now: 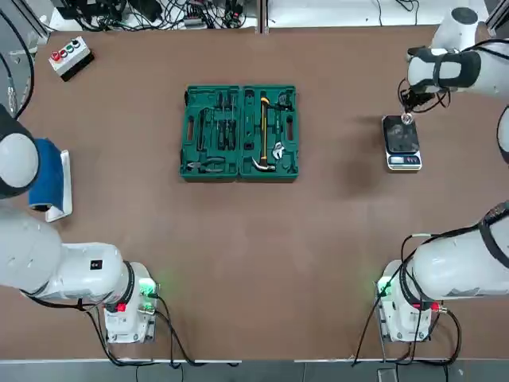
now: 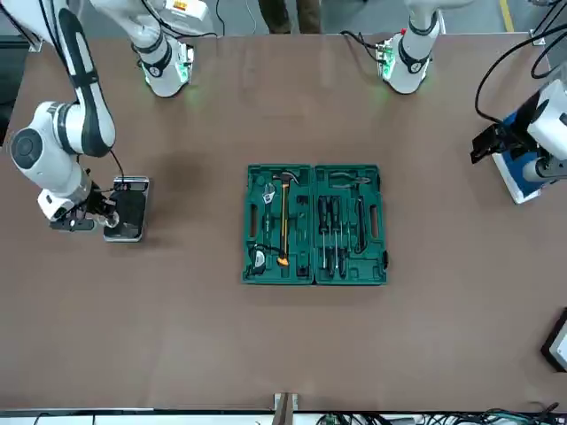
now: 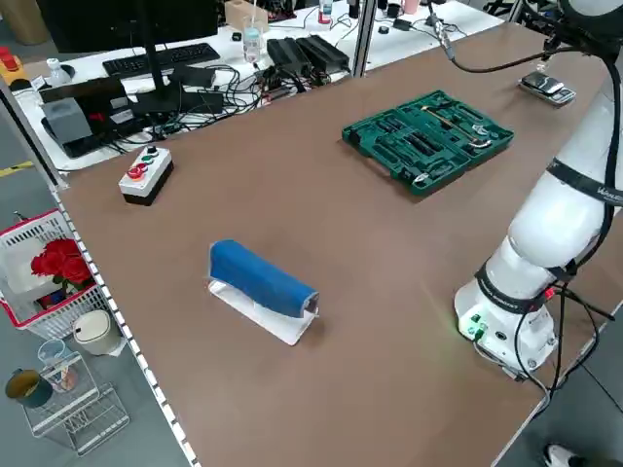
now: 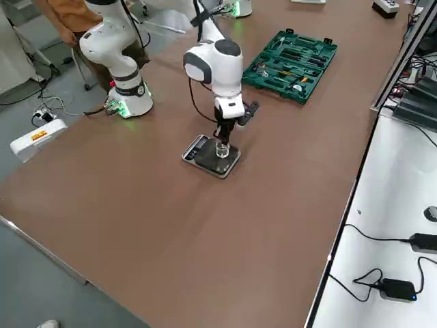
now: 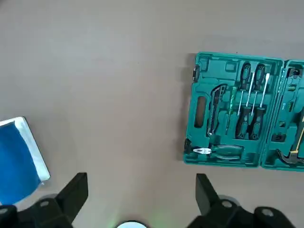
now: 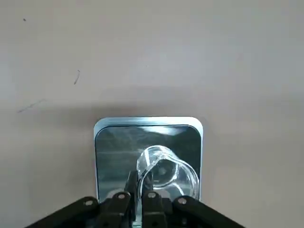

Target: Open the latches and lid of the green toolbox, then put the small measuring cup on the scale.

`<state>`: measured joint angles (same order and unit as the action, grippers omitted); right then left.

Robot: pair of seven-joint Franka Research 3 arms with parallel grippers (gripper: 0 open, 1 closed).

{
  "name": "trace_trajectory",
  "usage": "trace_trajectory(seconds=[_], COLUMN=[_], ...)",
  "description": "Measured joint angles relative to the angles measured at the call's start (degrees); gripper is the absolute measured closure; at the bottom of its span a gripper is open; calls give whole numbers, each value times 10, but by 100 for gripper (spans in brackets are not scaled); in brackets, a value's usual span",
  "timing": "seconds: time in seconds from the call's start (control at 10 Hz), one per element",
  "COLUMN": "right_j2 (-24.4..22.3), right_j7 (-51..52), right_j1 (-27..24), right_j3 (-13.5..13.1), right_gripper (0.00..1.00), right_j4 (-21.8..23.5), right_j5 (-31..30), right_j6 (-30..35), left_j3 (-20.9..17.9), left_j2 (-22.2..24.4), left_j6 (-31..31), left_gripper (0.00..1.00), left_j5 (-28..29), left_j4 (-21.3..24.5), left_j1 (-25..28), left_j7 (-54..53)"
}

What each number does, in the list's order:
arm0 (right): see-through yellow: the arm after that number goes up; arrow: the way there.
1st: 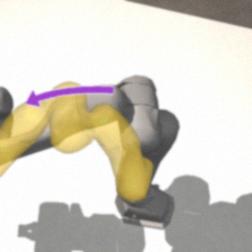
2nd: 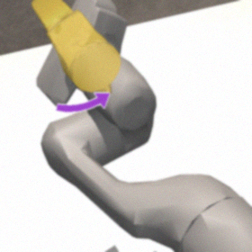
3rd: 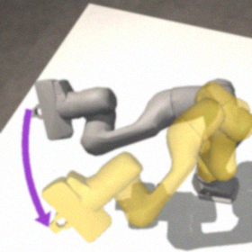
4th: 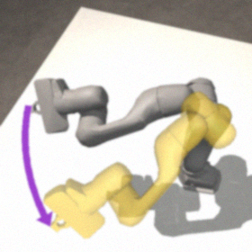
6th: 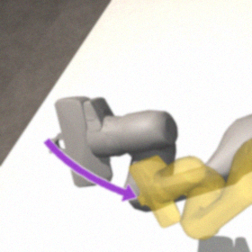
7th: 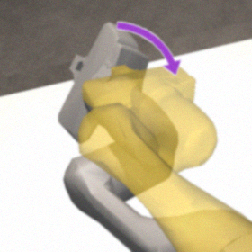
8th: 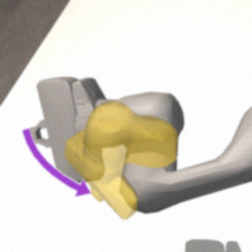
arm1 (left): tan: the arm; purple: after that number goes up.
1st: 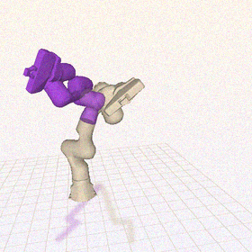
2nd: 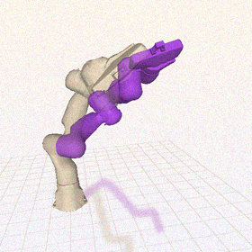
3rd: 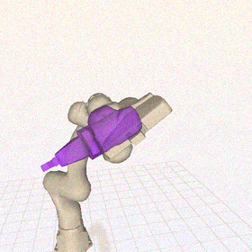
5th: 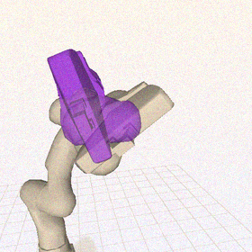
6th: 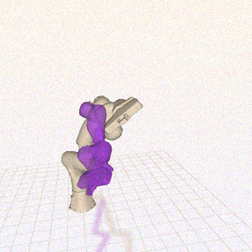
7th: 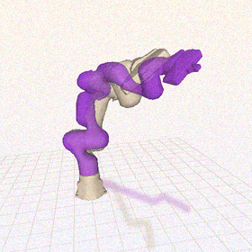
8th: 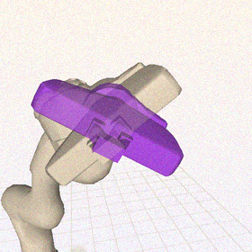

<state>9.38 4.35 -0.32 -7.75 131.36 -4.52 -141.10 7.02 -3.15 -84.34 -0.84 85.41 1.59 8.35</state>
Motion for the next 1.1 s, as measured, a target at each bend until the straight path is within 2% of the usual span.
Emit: trace_trajectory(seconds=[0.7,0.8,1.0,1.1], right_j2=[18,18,18,18], right_j7=[0,0,0,0], right_j1=[0,0,0,0], right_j3=[0,0,0,0], right_gripper=[91,81,78,71], right_j4=[9,10,11,11], right_j5=[0,0,0,0], right_j6=[-8,-8,-8,-8], left_j3=[0,0,0,0], left_j2=[0,0,0,0], left_j6=[-2,-17,-41,-42], left_gripper=[0,0,0,0], left_j5=[0,0,0,0], left_j4=[-2,-2,-2,-2], left_j1=[0,0,0,1], left_j7=[-1,-1,-1,-1])
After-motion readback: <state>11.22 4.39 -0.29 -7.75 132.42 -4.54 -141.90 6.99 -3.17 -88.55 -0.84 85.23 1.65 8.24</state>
